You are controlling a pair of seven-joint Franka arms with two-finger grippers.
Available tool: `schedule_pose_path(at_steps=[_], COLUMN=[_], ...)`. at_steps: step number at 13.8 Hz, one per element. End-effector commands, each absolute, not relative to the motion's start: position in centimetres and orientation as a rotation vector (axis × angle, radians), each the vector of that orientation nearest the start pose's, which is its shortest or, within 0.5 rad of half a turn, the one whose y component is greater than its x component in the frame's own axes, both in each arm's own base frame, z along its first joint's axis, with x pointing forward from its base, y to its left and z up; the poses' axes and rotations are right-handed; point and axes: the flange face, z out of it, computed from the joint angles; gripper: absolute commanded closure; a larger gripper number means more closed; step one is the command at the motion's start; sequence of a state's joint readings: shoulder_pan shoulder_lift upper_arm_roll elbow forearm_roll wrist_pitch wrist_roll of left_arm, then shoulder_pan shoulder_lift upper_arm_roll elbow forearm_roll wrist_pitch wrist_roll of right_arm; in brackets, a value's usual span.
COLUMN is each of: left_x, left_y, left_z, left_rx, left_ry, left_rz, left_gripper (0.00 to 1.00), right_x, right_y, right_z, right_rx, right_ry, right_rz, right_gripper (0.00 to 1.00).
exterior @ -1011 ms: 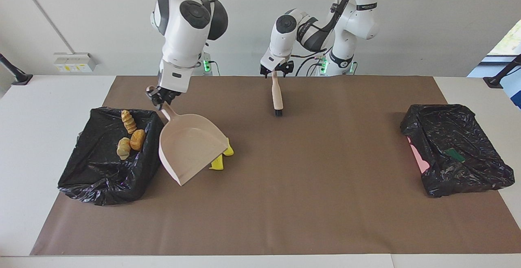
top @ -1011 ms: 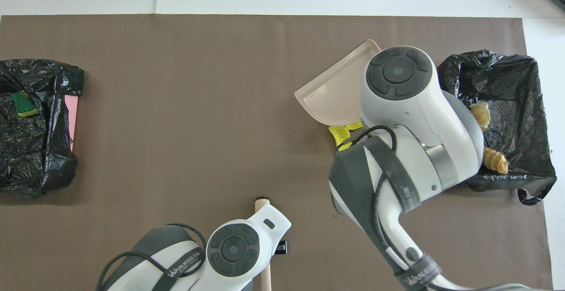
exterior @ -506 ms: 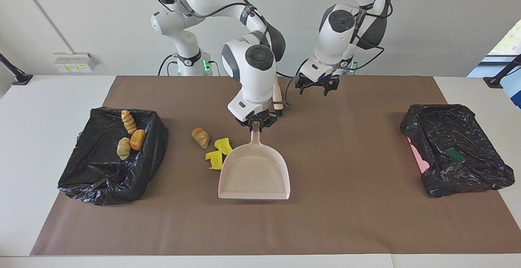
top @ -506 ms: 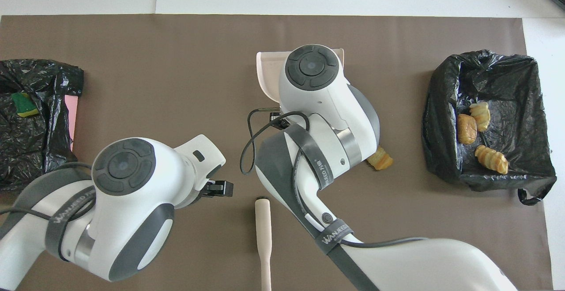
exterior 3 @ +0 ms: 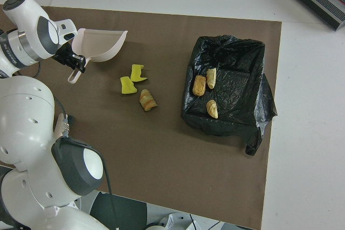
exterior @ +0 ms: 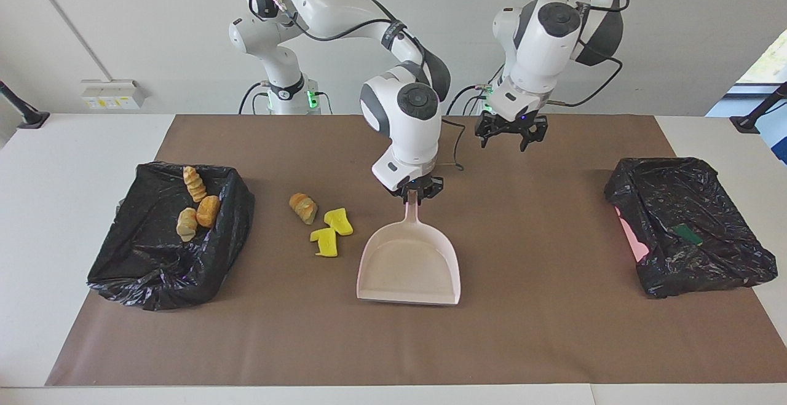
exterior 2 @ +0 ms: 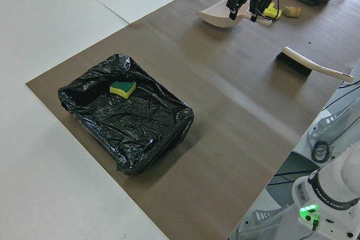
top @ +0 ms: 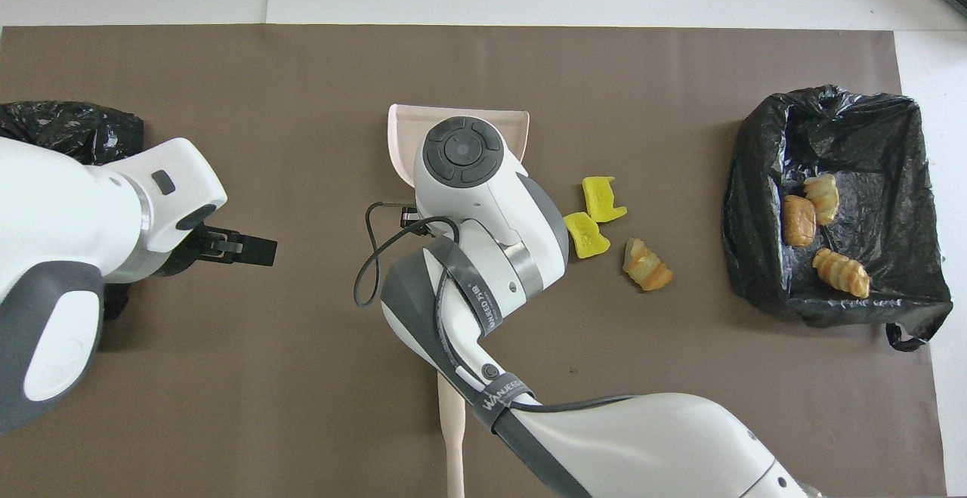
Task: Sweep and dump trash in bin
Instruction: 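Bring the dustpan back to the table center with the right gripper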
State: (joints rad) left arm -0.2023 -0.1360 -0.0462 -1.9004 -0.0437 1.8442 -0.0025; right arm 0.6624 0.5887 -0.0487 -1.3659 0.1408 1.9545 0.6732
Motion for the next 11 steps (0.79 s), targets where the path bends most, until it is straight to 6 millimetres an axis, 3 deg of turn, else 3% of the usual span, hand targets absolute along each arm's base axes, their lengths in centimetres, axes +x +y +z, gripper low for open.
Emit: schedule_pose_path(at_steps=[1,4,6,8,9,10,11], left_x=[53.0,53.4,53.0,52.7,52.7,52.8,52.9], left_y=[-10.4,-7.6,-6.0,-6.0,-5.9,-5.9,-5.9], left_z=[61.6,65.3,66.8,68.1,68.4,68.6,68.6], left_rx=[-3.123,-3.095,-3.102,-3.104,-3.104,-3.103,-3.105], left_ry=[0.414,0.466,0.429,0.429,0.427,0.424,0.422], left_rz=[-0.223,-0.259,-0.209,-0.207,-0.216,-0.219,-0.202], left_gripper=[0.00,0.00,0.00,0.00,0.00,0.00,0.00], right_x=[58.0,57.8,57.7,57.6,57.8,58.0,58.1], right_y=[43.1,42.7,42.7,42.6,42.1,41.6,40.9], right_z=[37.8,36.4,36.4,37.0,37.6,39.1,40.2], right_rx=[-3.012,-3.016,-3.015,-3.016,-3.014,-3.004,-2.999], right_ry=[0.204,0.217,0.221,0.217,0.217,0.210,0.222], right_rz=[0.089,0.111,0.112,0.106,0.104,0.085,0.079], right_gripper=[1.00,0.67,0.54,0.44,0.12,0.00,0.00])
